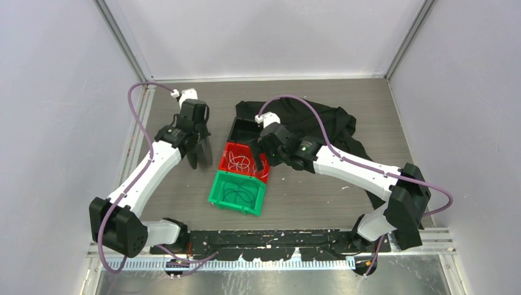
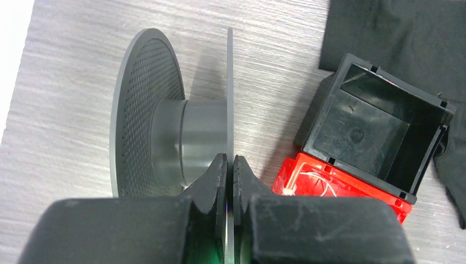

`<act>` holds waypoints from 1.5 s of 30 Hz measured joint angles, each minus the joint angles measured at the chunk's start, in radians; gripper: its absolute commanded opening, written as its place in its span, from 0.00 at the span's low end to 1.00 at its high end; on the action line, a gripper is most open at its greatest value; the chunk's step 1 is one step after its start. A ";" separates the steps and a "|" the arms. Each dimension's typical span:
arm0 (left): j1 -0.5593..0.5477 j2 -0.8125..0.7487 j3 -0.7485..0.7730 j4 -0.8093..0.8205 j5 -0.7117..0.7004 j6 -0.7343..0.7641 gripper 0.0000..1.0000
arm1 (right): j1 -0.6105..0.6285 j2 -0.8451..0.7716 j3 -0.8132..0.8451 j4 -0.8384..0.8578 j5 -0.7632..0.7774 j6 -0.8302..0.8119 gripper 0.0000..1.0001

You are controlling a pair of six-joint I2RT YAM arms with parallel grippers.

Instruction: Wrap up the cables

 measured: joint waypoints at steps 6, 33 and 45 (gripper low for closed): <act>-0.109 0.056 0.068 -0.137 -0.223 -0.294 0.01 | 0.000 0.002 0.003 0.001 -0.004 0.003 1.00; -0.138 0.101 0.172 -0.389 -0.368 -0.776 0.42 | 0.000 0.009 -0.119 0.061 0.007 0.122 0.50; -0.138 0.042 0.163 -0.329 -0.369 -0.714 0.43 | -0.058 0.092 -0.196 0.131 -0.146 0.229 0.48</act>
